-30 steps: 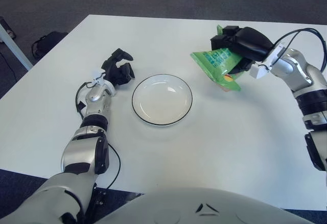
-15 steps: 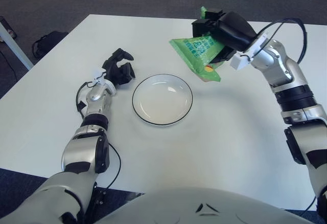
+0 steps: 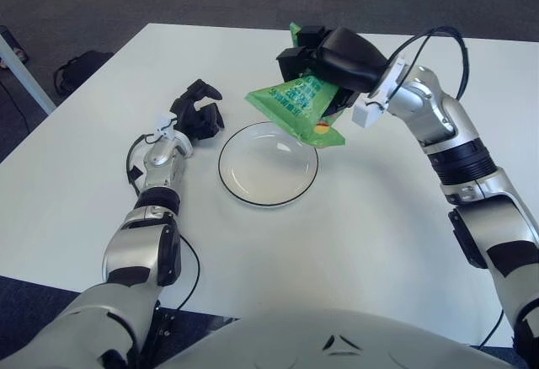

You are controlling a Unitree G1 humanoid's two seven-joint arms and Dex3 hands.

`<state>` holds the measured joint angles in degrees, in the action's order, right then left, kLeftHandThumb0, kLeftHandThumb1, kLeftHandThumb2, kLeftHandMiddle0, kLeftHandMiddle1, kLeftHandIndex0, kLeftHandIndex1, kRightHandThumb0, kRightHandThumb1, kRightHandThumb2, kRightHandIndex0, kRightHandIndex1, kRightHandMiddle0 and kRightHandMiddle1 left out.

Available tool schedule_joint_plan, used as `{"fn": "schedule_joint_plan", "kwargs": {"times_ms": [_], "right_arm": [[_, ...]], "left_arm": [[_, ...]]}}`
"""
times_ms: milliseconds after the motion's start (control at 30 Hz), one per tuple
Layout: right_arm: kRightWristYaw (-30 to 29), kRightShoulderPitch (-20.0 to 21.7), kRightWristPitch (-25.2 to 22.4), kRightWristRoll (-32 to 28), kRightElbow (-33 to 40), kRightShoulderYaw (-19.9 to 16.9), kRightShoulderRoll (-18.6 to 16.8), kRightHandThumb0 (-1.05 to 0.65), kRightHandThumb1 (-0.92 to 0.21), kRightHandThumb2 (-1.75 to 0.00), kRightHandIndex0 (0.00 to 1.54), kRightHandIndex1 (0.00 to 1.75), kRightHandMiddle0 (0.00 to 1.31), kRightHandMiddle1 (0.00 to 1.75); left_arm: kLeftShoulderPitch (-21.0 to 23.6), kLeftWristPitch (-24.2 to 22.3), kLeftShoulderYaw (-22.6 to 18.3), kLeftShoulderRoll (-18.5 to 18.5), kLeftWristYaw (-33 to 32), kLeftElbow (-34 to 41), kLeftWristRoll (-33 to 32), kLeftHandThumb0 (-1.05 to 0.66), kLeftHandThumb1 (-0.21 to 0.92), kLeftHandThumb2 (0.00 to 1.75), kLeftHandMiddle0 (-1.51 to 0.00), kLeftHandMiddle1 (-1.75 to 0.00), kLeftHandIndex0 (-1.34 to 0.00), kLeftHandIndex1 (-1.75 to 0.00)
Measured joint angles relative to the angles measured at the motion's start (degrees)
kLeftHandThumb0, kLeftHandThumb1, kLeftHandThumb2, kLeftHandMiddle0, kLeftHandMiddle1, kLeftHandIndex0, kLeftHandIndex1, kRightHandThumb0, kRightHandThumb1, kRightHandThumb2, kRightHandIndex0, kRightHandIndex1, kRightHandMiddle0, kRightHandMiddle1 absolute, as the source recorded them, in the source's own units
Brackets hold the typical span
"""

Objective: Put the snack into the plate.

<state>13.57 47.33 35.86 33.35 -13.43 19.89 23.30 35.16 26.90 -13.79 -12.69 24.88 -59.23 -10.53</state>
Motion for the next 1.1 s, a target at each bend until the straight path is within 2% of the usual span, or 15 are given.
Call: {"fn": "schedule_joint_plan", "kwargs": {"times_ms": [133,233,333,467,533,600,667,900,1000,1033,1067,1100], "right_arm": [[1.4,0.2,-0.1,-1.1,-1.5,0.9,-1.6,0.57,-0.08,-1.61,0.81,1.75,1.02,1.75],[4.5,0.1,-1.3,-4.1,-1.4,1.1,-2.0,0.56,-0.11,-1.57,0.78,1.75,0.99,1.75],[7.4,-0.1,-2.7,-7.2,-0.9,1.2,-2.6,0.54,-0.15,-1.52,0.75,1.75,0.93,1.75],[8.4,-0.5,-3.0,-7.8,-0.6,1.4,-3.3,0.51,-0.21,-1.45,0.69,1.75,0.84,1.75],[8.4,-0.7,-2.9,-7.8,-0.6,1.4,-3.7,0.26,-0.14,-1.52,0.73,1.75,0.73,1.73],[8.2,-0.9,-2.8,-7.6,-0.6,1.6,-4.1,0.10,-0.18,-1.44,0.71,1.75,0.66,1.59],[8.1,-1.1,-2.6,-7.2,-0.6,1.8,-4.3,0.05,-0.22,-1.37,0.68,1.75,0.62,1.53],[8.7,-2.1,-3.8,-6.6,-0.1,2.2,-4.2,0.00,-0.42,-1.11,0.56,1.75,0.48,1.47],[9.7,-2.9,-4.6,-6.8,0.5,2.4,-4.2,-0.01,-0.58,-0.91,0.45,1.75,0.38,1.47],[10.3,-3.2,-5.0,-7.0,0.6,2.5,-4.2,-0.10,-0.60,-0.84,0.35,1.70,0.29,1.43],[11.1,-3.5,-5.4,-7.4,0.8,2.6,-4.2,-0.24,-0.58,-0.83,0.22,1.63,0.19,1.37],[12.1,-3.7,-5.7,-7.7,0.9,2.7,-4.1,-0.38,-0.58,-0.80,0.14,1.34,0.12,1.19]], "left_arm": [[-0.1,0.0,0.4,0.2,0.0,0.4,0.2,-0.45,0.42,1.19,-0.94,-1.75,-0.53,-1.75],[-0.2,0.0,0.7,0.4,0.2,0.6,0.2,-0.44,0.43,1.17,-0.92,-1.75,-0.52,-1.75],[-0.3,0.2,1.0,0.6,0.6,0.7,0.2,-0.44,0.44,1.16,-0.90,-1.75,-0.51,-1.75],[-0.5,0.3,1.4,0.7,1.2,0.8,0.2,-0.44,0.45,1.15,-0.90,-1.75,-0.51,-1.75],[-0.6,0.4,1.5,0.8,1.5,1.0,0.2,-0.44,0.45,1.15,-0.90,-1.75,-0.51,-1.75],[-0.8,0.4,1.8,0.9,1.8,1.5,0.2,-0.44,0.44,1.16,-0.90,-1.75,-0.51,-1.75],[-1.2,0.7,2.1,1.0,2.0,2.3,0.2,-0.44,0.43,1.17,-0.90,-1.75,-0.52,-1.75],[-1.9,2.9,2.8,1.5,1.9,3.5,0.6,-0.45,0.40,1.21,-0.94,-1.75,-0.55,-1.75],[-1.9,4.0,3.3,1.5,1.4,3.6,1.3,-0.45,0.39,1.22,-0.96,-1.75,-0.55,-1.75],[-1.9,4.6,3.5,1.5,1.1,3.5,1.7,-0.45,0.40,1.21,-0.97,-1.75,-0.55,-1.75],[-2.0,5.2,3.7,1.6,0.8,3.5,2.1,-0.45,0.41,1.20,-0.97,-1.75,-0.54,-1.75],[-2.0,5.8,3.9,1.6,0.5,3.5,2.4,-0.45,0.42,1.19,-0.97,-1.75,-0.53,-1.75]]}}
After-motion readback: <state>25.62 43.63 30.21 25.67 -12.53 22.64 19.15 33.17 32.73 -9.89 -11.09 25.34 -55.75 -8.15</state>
